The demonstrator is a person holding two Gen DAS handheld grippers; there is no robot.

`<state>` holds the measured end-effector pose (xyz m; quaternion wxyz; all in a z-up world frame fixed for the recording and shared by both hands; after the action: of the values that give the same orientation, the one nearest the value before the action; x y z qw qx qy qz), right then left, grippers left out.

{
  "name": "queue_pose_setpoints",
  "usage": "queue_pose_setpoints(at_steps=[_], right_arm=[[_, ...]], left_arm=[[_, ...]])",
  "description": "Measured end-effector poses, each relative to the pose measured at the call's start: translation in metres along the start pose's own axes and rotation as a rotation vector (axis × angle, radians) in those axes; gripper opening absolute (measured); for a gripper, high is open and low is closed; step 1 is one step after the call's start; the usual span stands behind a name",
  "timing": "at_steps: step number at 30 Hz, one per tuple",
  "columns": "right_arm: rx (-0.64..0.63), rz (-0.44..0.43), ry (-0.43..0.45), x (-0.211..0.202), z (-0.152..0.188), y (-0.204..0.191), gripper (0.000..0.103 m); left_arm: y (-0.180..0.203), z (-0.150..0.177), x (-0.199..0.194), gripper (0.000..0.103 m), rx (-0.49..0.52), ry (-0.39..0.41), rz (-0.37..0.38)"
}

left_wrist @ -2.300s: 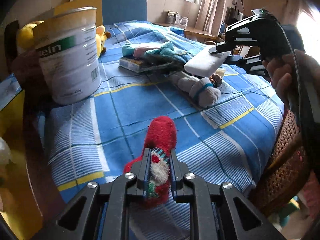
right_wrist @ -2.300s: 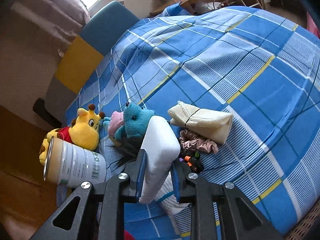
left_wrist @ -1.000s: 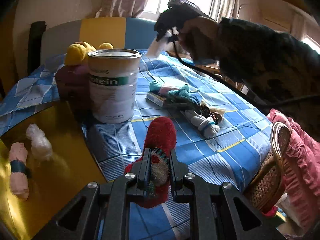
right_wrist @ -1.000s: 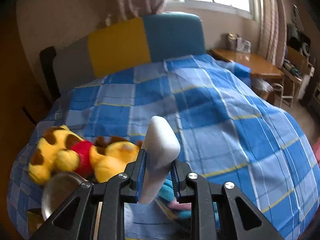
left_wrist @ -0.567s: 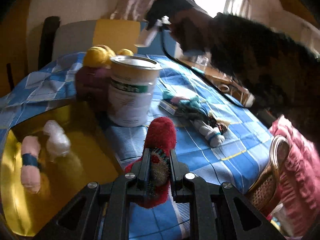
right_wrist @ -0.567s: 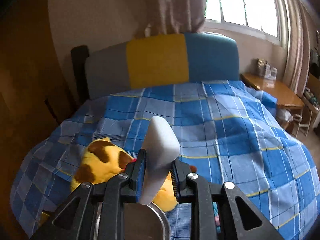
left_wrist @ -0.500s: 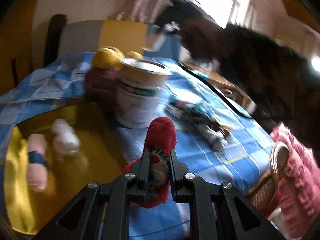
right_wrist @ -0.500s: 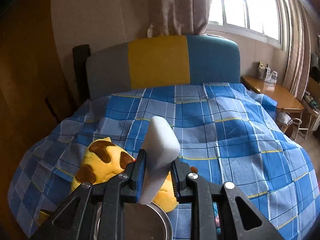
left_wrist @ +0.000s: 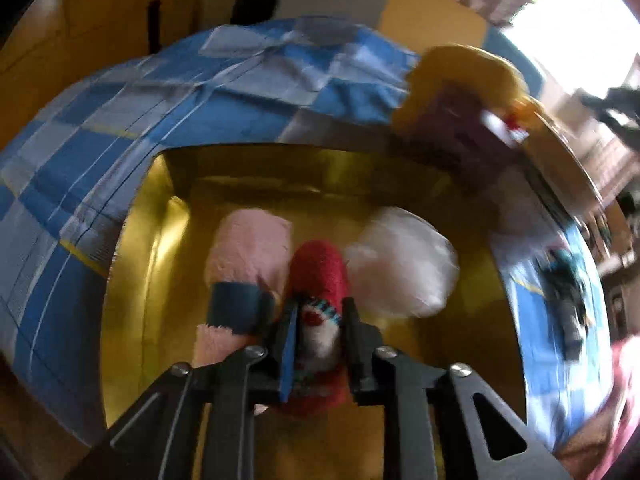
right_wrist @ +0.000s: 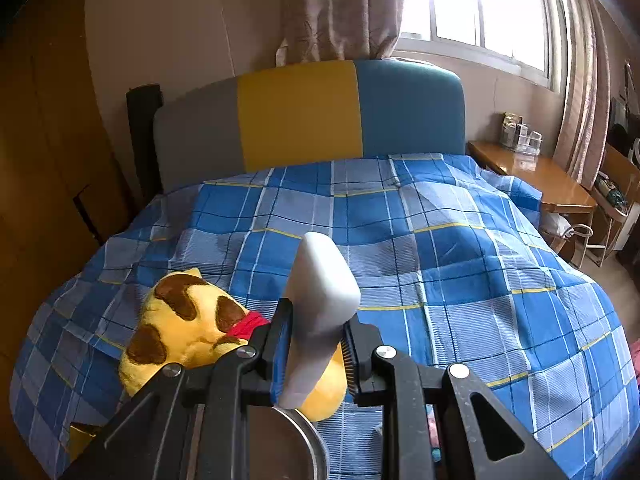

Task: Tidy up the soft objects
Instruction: 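Carry the red sock to the gold tray and release it with the left gripper, then lower the white sponge onto the gold tray and open the right gripper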

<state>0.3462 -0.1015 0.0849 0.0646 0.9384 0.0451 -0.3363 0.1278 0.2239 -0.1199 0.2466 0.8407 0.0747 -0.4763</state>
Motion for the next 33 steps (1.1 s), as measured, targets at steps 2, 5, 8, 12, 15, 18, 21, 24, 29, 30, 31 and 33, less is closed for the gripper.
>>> queue_pose_setpoints(at_steps=[2, 5, 8, 12, 15, 18, 21, 24, 29, 30, 31, 33], right_arm=[[-0.014, -0.001, 0.003, 0.000, -0.002, -0.005, 0.022], [-0.033, -0.002, 0.005, 0.002, -0.005, -0.013, 0.022], [-0.033, -0.007, 0.000, 0.005, -0.004, -0.017, 0.022], [-0.041, -0.009, -0.009, 0.009, -0.001, -0.022, 0.022], [-0.042, -0.010, -0.008, 0.009, 0.001, -0.023, 0.022], [-0.038, -0.017, -0.003, 0.006, 0.000, -0.024, 0.022], [-0.038, -0.034, 0.016, -0.001, -0.004, -0.028, 0.022], [-0.052, -0.057, 0.038, -0.009, -0.009, -0.038, 0.022], [-0.075, -0.095, 0.059, -0.018, -0.013, -0.059, 0.022], [-0.076, -0.111, 0.063, -0.020, -0.013, -0.064, 0.022], [-0.079, -0.127, 0.067, -0.022, -0.013, -0.069, 0.022], [-0.099, -0.164, 0.080, -0.029, -0.012, -0.082, 0.022]], left_arm=[[-0.016, -0.008, -0.002, 0.049, -0.015, 0.039, -0.061], [-0.027, -0.013, -0.009, 0.058, -0.032, 0.074, -0.075], [-0.036, -0.008, -0.021, 0.061, -0.029, 0.110, -0.093], [-0.033, 0.002, -0.046, 0.073, -0.021, 0.176, -0.081], [-0.027, 0.011, -0.061, 0.074, -0.017, 0.208, -0.058], [-0.025, 0.019, -0.074, 0.076, -0.014, 0.235, -0.053], [-0.023, 0.025, -0.079, 0.076, -0.014, 0.230, -0.049], [-0.022, 0.031, -0.082, 0.076, -0.008, 0.228, -0.051], [-0.022, 0.040, -0.082, 0.076, -0.004, 0.222, -0.052], [-0.023, 0.042, -0.082, 0.076, -0.005, 0.221, -0.056], [-0.023, 0.043, -0.081, 0.076, -0.005, 0.216, -0.058], [-0.025, 0.045, -0.080, 0.076, -0.010, 0.211, -0.061]])
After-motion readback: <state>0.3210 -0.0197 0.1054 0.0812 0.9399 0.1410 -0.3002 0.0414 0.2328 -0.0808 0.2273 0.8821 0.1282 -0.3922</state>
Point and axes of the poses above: each gripper's, at about its wrist camera, not at the fingertips, and x roughly the way its jaws point, y to its right, z to its underside, the point moved 10 cm from there along x, roughly the way its jaws point, and after that the axes turned 14 degrees about -x, right-handed, at the moved point
